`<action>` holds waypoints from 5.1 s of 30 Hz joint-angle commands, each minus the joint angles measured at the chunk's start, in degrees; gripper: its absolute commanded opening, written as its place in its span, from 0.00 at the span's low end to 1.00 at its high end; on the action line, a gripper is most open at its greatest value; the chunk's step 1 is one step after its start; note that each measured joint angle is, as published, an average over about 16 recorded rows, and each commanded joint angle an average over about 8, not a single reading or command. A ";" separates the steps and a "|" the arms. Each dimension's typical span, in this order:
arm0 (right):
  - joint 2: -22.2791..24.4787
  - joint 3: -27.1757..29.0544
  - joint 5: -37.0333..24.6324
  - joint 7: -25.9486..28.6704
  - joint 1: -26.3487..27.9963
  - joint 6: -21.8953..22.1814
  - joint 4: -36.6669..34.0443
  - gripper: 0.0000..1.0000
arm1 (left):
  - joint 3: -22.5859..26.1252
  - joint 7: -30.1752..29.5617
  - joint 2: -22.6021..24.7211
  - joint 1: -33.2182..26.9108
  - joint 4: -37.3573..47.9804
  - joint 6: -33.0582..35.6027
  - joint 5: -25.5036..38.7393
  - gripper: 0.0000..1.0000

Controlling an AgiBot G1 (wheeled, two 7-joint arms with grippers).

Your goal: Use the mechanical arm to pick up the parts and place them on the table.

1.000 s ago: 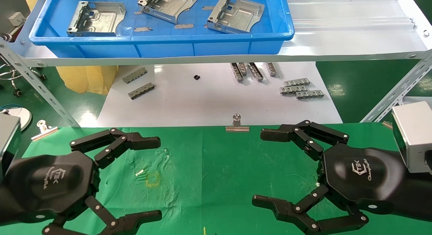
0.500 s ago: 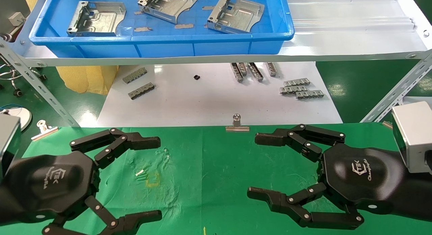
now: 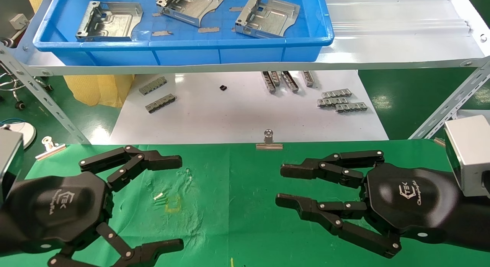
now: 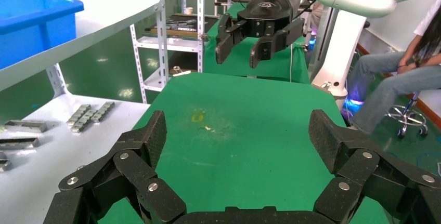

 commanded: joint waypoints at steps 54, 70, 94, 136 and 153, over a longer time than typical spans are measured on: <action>0.00 0.00 0.00 0.00 0.00 0.00 0.00 0.00 | 13.83 5.78 37.30 -55.67 69.39 -38.89 36.35 0.46; 0.00 -0.01 0.00 0.00 0.00 0.00 0.00 1.00 | 15.28 4.44 40.64 -56.58 73.22 -43.44 38.47 0.00; 0.00 -0.01 0.00 0.00 0.00 0.00 0.00 1.00 | 14.12 5.49 40.92 -54.68 72.19 -43.96 36.75 0.00; 0.00 -0.01 0.01 -0.01 0.00 0.00 0.00 1.00 | 22.33 29.95 17.83 -46.77 48.55 5.68 29.97 0.00; 0.01 -0.01 0.01 -0.01 0.00 0.00 0.00 1.00 | 31.10 46.49 23.92 -41.38 62.26 1.59 38.37 0.41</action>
